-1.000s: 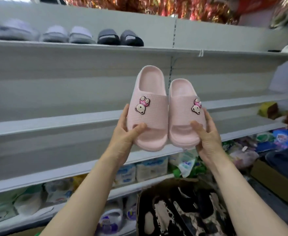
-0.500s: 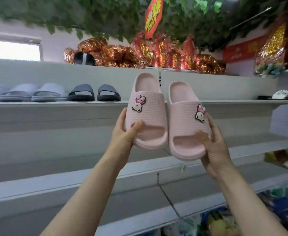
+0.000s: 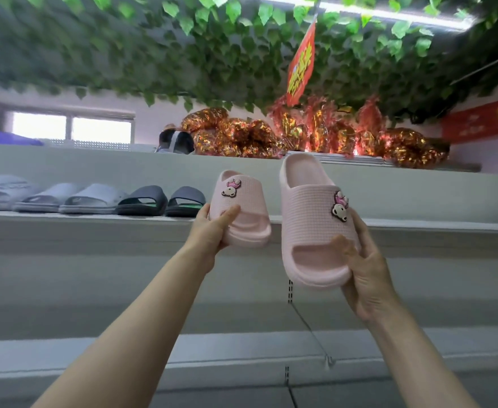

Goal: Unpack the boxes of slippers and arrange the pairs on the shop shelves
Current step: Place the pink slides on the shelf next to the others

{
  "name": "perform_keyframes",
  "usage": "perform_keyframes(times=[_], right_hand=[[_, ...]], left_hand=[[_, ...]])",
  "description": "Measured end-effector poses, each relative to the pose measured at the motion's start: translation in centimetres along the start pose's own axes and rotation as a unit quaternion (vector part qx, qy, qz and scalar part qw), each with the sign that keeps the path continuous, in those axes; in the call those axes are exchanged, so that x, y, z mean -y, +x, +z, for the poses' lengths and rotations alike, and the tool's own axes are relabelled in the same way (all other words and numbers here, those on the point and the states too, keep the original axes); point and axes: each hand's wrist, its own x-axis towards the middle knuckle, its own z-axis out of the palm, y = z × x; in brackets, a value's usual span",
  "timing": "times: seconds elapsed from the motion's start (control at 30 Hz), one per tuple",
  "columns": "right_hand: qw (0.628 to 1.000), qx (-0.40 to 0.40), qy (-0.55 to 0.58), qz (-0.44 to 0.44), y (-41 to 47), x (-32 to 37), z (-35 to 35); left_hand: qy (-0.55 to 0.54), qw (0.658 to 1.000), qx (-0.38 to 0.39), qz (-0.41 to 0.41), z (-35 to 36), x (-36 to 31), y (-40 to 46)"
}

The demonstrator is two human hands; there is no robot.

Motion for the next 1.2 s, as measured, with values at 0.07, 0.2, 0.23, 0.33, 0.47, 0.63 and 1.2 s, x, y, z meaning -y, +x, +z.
perform_keyframes(times=[0.07, 0.2, 0.23, 0.33, 0.47, 0.63, 1.2], right_hand=[[1.0, 0.002, 0.002, 0.002, 0.5, 0.0, -0.5], [1.0, 0.008, 0.002, 0.001, 1.3, 0.1, -1.5], [1.0, 0.012, -0.001, 0.0, 1.4, 0.2, -1.8], [1.0, 0.026, 0.005, 0.002, 1.9, 0.6, -2.2], [1.0, 0.019, -0.001, 0.005, 3.0, 0.5, -2.7], [0.999, 0.012, -0.023, 0.023, 5.5, 0.3, -2.5], [0.863, -0.002, -0.505, 0.01, 14.6, -0.3, -0.1]], left_hand=[[0.003, 1.0, -0.013, -0.028, 0.3, -0.2, 0.4], [-0.01, 0.995, -0.034, -0.096, 0.8, -0.9, 1.2], [-0.011, 0.993, -0.041, -0.109, 0.9, -1.2, 1.2], [0.013, 0.99, -0.047, -0.129, 1.1, -2.1, 1.1], [0.231, 0.963, -0.12, -0.069, 0.9, -3.0, 0.0], [0.49, 0.844, -0.151, 0.16, 2.7, -3.0, -2.5], [0.658, 0.714, -0.108, 0.215, 4.9, -1.4, -1.7]])
